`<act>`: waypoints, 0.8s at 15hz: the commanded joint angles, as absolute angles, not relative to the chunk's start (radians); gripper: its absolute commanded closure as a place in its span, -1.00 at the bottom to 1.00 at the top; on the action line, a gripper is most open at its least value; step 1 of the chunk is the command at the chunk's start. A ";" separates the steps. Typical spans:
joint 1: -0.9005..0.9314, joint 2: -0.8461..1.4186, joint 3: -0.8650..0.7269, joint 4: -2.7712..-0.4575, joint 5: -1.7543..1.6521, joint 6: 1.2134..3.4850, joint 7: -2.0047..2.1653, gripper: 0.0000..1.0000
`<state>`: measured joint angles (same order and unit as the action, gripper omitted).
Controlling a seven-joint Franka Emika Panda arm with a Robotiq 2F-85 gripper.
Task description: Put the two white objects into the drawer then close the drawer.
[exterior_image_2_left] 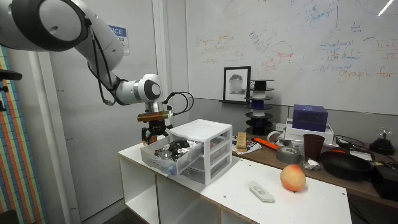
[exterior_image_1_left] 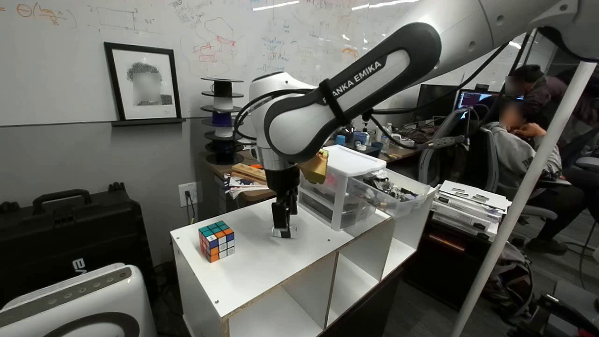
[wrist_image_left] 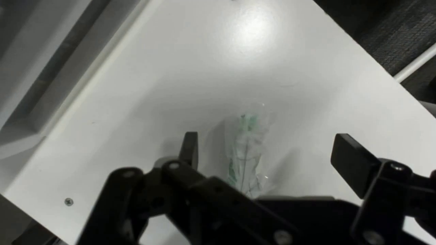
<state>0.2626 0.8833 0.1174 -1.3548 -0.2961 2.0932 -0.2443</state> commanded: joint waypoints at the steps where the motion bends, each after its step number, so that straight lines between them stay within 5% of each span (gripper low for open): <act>1: 0.277 0.952 0.083 -1.267 -0.311 2.078 -0.224 -1.00; 2: 0.276 0.961 0.079 -1.258 -0.311 2.079 -0.225 -0.53; 12: 0.294 1.008 0.077 -1.189 -0.306 2.094 -0.236 0.81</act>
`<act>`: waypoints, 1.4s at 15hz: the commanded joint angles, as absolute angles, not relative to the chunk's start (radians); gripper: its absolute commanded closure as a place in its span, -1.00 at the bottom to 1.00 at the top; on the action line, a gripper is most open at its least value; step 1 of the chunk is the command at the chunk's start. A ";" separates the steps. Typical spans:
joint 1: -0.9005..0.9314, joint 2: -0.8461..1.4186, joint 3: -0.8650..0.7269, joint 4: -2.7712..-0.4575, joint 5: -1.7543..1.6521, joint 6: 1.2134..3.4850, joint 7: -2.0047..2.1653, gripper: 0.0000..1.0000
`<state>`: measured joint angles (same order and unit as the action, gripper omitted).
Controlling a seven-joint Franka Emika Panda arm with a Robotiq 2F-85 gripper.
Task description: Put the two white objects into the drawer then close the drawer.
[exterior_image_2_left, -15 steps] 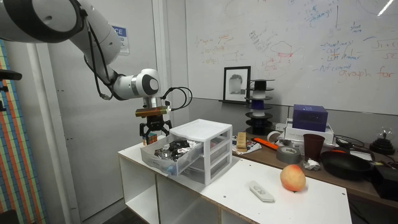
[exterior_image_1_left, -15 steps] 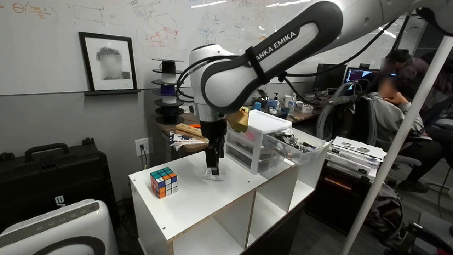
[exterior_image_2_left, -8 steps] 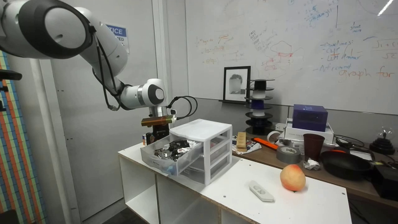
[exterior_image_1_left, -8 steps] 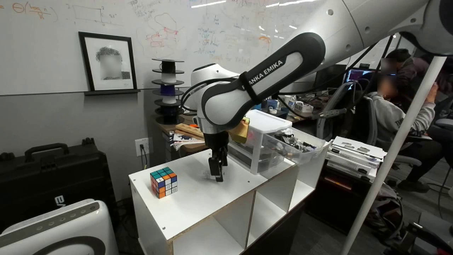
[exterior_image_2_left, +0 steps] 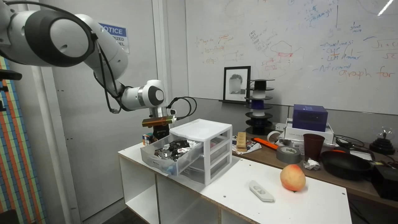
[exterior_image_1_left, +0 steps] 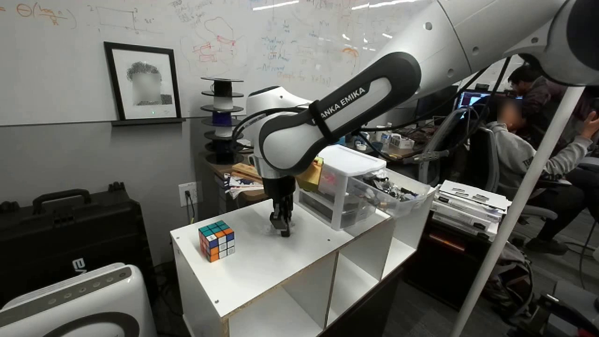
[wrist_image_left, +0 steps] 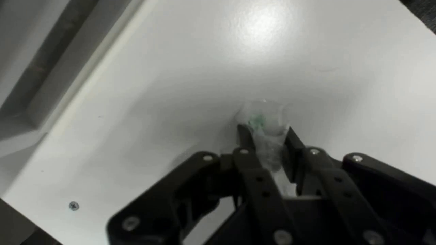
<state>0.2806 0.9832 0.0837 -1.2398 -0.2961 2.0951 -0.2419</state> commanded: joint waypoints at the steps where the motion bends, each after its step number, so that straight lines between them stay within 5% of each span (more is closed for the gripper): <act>1: 0.292 1.002 0.076 -1.195 -0.306 2.089 -0.239 0.86; 21: 0.211 0.411 0.100 -1.425 -0.211 1.639 -0.158 0.81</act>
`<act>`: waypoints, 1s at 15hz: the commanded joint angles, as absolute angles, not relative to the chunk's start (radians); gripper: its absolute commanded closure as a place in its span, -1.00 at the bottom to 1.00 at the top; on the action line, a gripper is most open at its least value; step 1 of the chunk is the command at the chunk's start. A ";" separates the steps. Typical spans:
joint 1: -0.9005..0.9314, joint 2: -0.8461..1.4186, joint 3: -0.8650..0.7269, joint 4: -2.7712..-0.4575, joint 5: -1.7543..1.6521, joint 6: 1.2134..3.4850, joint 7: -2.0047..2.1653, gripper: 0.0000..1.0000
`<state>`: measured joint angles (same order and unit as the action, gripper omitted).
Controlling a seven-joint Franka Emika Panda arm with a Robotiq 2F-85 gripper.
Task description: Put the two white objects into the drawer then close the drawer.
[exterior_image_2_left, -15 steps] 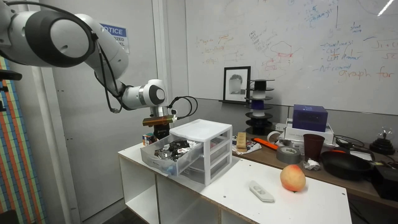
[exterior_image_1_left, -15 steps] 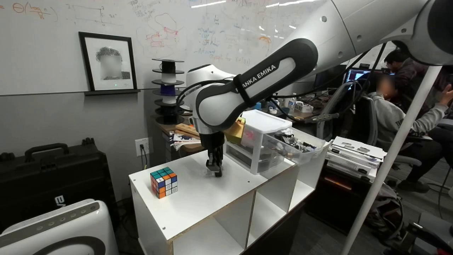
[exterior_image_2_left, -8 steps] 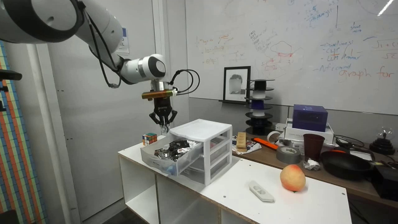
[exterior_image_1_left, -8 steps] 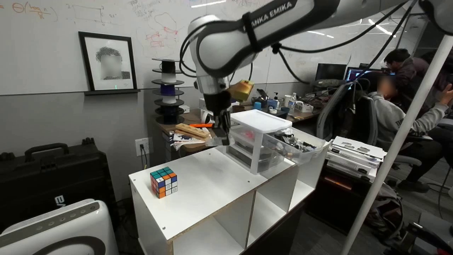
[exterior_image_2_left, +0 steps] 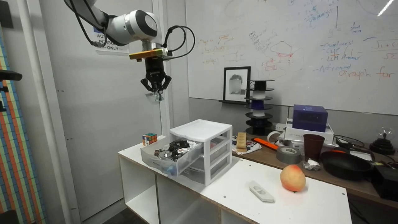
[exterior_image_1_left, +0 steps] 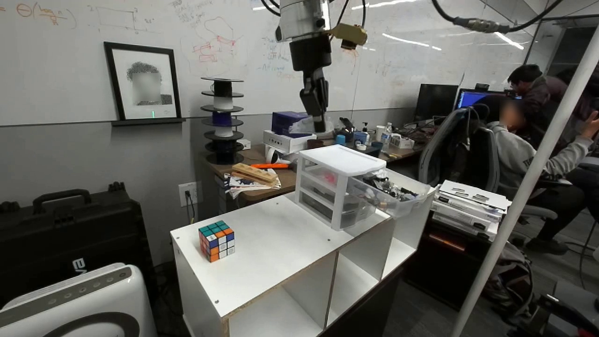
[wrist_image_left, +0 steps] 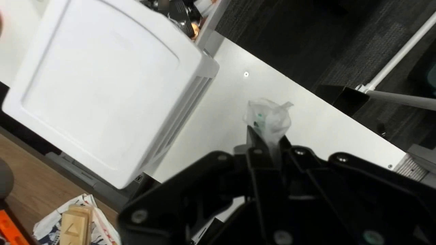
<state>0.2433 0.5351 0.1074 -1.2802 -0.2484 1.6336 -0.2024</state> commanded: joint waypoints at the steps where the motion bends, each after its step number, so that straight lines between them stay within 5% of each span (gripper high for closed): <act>1: 0.193 0.381 0.103 -1.464 -0.205 1.636 -0.148 0.80; 15: 0.007 0.208 0.038 -1.988 -0.179 1.863 -0.195 0.78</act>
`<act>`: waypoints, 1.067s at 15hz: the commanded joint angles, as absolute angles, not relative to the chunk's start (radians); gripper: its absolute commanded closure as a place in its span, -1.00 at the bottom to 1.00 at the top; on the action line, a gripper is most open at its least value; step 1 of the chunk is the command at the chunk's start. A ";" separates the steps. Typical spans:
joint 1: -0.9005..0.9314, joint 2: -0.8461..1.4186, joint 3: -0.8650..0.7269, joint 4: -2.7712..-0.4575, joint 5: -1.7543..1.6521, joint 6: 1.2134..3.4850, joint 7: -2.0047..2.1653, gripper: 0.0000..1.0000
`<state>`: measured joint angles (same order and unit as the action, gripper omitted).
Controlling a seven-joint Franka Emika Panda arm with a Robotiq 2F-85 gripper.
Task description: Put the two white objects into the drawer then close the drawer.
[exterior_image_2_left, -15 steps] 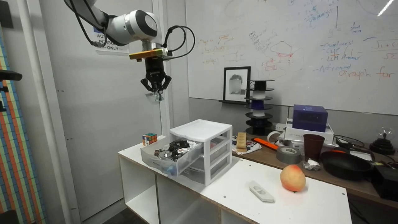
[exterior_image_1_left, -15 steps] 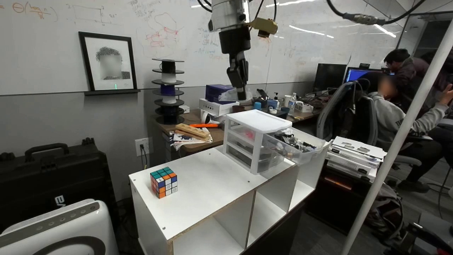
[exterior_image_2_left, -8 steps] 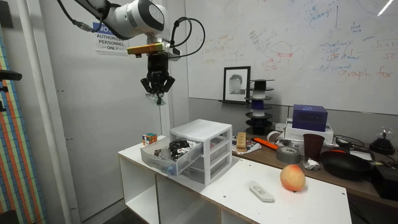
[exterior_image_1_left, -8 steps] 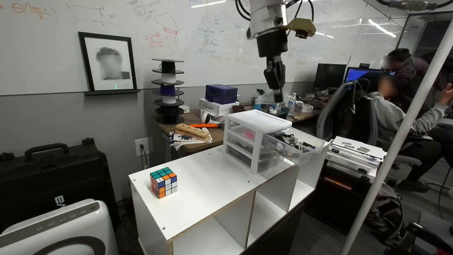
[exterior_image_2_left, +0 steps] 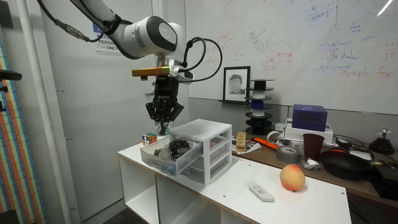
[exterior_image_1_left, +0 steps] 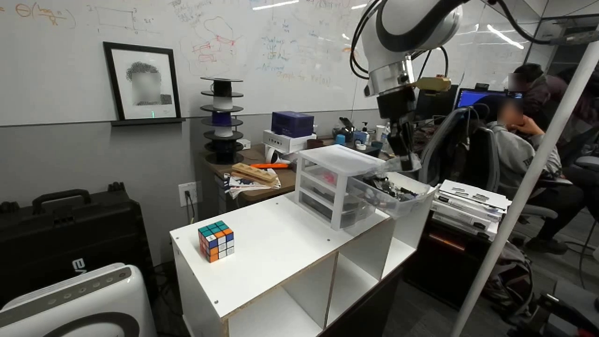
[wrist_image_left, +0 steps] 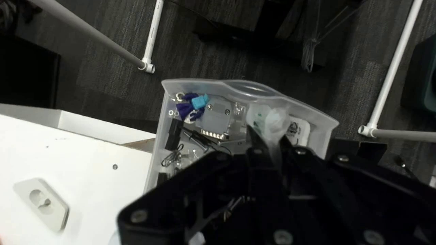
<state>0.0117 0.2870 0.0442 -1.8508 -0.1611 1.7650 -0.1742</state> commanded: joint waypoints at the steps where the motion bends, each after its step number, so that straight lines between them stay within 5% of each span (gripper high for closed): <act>1: 0.006 0.199 0.035 -2.025 -0.196 1.907 -0.199 0.77; 5: 0.017 0.163 0.017 -2.164 -0.350 2.126 -0.153 0.77; 6: 0.014 0.153 0.015 -2.194 -0.370 2.168 -0.148 0.38; 14: -0.006 -0.047 0.017 -2.327 -0.230 2.271 -0.208 -0.76; 16: -0.007 -0.023 0.007 -2.185 -0.138 2.190 -0.235 -1.00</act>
